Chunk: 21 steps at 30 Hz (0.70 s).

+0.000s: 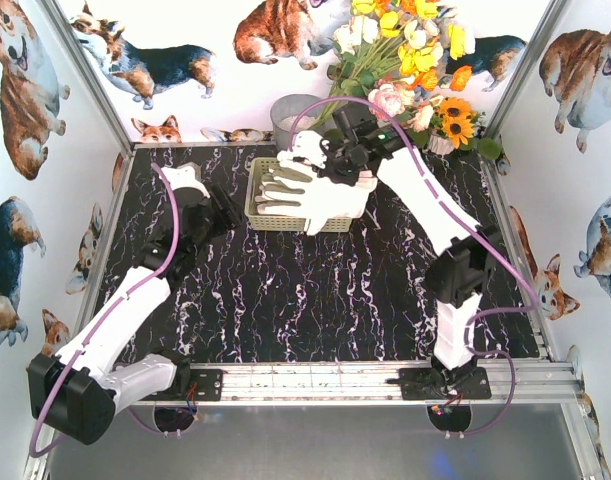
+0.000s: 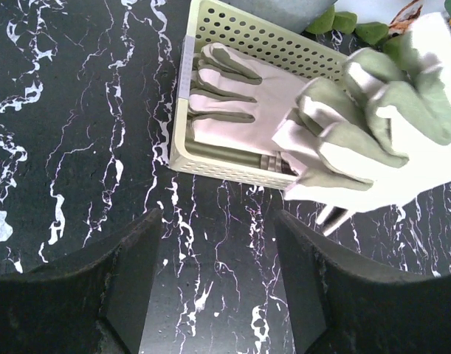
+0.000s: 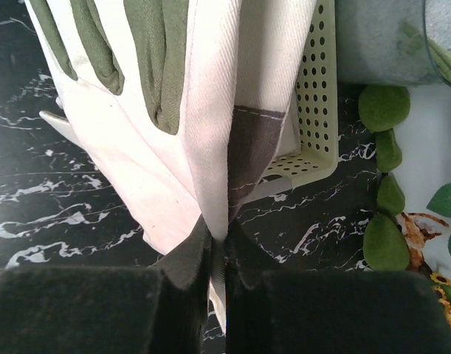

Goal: Put the gloves into the storage basket
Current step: Place the glove in the bin.

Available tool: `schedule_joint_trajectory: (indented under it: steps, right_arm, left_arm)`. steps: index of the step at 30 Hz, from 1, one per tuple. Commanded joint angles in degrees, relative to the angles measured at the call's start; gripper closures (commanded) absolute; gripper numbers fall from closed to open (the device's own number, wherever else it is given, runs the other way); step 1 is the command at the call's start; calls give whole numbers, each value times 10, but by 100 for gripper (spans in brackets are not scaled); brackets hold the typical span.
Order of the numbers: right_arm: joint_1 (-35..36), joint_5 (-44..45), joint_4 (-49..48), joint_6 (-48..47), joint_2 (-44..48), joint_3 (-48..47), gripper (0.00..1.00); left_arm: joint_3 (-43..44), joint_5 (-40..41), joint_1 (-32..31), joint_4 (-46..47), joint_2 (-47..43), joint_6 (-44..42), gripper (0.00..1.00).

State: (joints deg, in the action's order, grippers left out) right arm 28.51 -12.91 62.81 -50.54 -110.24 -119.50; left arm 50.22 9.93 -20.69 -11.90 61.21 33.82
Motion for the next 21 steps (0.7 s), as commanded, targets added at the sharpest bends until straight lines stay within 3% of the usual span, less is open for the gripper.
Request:
schedule_joint_trajectory:
  steps: [1,21]
  right_arm:
    - [3,31,-28,-25,-33,-43,100]
    - [18,81,-95,-68,-130,-108,100]
  left_arm:
    - [-7,8,7,-4,-13,0,43]
    - [-21,12,7,-22,-27,1,42]
